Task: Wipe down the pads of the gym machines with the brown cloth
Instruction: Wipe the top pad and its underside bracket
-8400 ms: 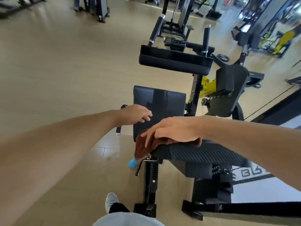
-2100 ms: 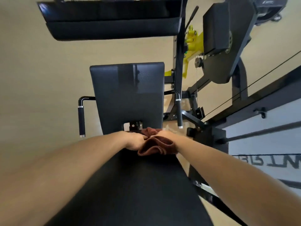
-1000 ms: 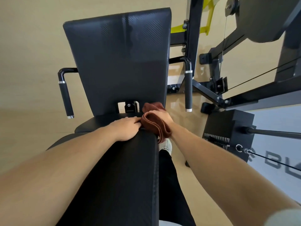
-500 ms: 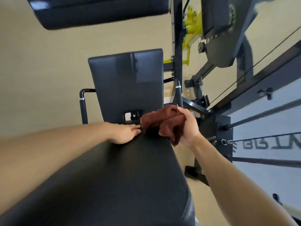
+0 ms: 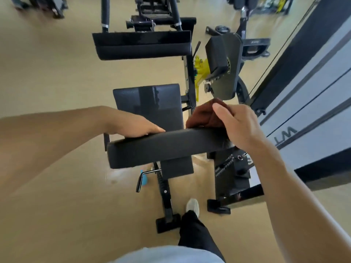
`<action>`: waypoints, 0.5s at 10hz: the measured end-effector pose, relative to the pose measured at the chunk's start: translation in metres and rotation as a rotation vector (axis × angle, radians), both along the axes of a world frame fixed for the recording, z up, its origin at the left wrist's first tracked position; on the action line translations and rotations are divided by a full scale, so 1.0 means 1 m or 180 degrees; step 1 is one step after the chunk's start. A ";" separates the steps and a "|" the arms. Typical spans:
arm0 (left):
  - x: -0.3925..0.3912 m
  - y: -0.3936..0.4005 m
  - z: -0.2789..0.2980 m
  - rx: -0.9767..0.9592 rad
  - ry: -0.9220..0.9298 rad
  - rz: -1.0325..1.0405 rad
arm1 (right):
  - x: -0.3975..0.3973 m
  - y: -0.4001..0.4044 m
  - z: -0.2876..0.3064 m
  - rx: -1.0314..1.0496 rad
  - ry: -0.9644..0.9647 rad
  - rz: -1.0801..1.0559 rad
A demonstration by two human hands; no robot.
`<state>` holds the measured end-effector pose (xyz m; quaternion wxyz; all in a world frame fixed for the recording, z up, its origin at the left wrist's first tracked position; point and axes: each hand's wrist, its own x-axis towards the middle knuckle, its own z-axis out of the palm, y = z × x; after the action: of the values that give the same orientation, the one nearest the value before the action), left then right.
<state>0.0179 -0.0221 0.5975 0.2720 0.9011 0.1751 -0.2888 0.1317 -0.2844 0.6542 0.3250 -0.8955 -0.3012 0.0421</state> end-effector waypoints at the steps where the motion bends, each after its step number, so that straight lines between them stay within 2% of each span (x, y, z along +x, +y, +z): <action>1: -0.030 -0.010 0.023 -0.0105 -0.0360 0.0272 | -0.043 0.002 0.016 -0.0050 -0.0676 0.0274; 2: -0.047 -0.014 0.031 -0.0344 -0.0833 0.0639 | -0.091 0.020 0.007 -0.0256 -0.1093 0.0924; 3: -0.061 -0.032 0.034 -0.0234 -0.1386 0.0888 | -0.115 0.034 -0.031 -0.0757 -0.1826 0.1505; 4: -0.064 -0.046 0.036 0.0015 -0.1772 0.1073 | -0.102 0.024 -0.044 -0.0722 -0.2029 0.1342; 5: -0.063 -0.052 0.035 0.0405 -0.1738 0.1092 | -0.082 -0.008 -0.052 -0.0655 -0.2062 0.1153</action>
<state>-0.0448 -0.0739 0.6321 0.2967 0.9178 0.2627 0.0250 0.0497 -0.2929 0.6023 0.1087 -0.8226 -0.5359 -0.1562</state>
